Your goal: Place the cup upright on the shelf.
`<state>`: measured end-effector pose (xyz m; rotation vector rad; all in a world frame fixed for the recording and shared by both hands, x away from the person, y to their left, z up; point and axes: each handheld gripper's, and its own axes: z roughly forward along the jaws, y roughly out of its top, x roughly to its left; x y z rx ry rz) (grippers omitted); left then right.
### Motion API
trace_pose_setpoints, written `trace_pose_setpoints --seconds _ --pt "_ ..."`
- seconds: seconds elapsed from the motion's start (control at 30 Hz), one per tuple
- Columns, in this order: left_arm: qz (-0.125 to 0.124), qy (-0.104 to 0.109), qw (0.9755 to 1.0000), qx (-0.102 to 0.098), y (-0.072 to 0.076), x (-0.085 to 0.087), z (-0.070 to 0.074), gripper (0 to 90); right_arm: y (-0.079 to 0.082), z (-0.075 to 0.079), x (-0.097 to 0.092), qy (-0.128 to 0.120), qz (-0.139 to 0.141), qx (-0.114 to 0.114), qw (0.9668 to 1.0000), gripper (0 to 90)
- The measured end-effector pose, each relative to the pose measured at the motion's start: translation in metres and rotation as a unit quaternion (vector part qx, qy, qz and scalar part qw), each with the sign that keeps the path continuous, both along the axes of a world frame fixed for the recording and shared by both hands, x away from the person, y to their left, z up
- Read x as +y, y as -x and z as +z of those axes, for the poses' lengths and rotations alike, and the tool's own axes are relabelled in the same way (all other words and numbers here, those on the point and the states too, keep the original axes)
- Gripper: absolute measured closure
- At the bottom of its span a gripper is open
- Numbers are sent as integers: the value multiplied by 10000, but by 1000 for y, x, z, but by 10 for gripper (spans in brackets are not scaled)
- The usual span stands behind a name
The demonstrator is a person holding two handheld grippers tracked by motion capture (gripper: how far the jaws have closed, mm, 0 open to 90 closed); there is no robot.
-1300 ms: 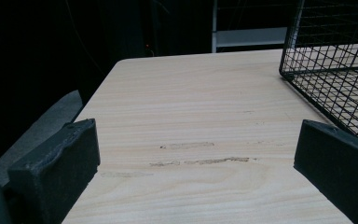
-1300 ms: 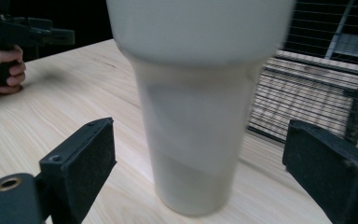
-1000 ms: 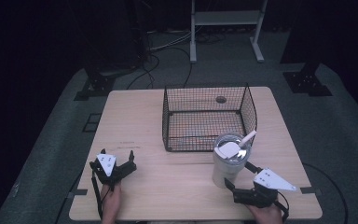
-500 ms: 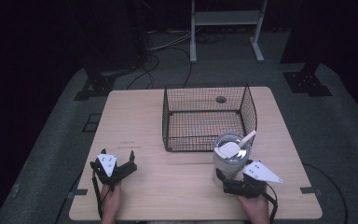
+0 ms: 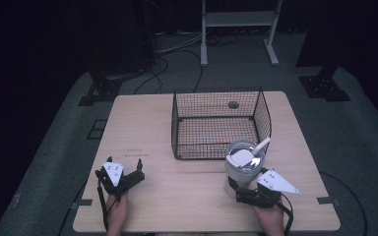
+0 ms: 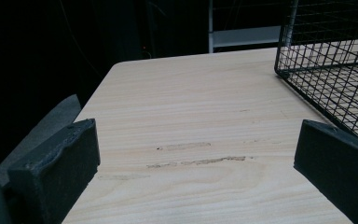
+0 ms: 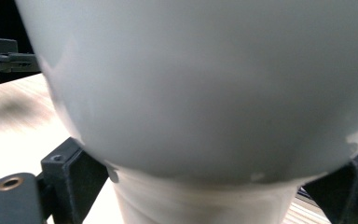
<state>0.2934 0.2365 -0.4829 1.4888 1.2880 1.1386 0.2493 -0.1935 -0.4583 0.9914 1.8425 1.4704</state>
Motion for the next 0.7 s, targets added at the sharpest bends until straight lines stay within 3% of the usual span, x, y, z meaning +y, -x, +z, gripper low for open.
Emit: trace_pose_setpoints --seconds 0.4,0.57,0.7 --pt "-9 -1 10000 -1 1 0 0 0 1 4 -6 -144 408 33 9991 92" --pt "-11 -1 10000 -2 0 0 0 0 -1 19 -7 -225 642 -74 9977 92" --pt "-7 11 10000 -5 0 1 0 0 -8 40 -5 -231 868 -265 9956 92"
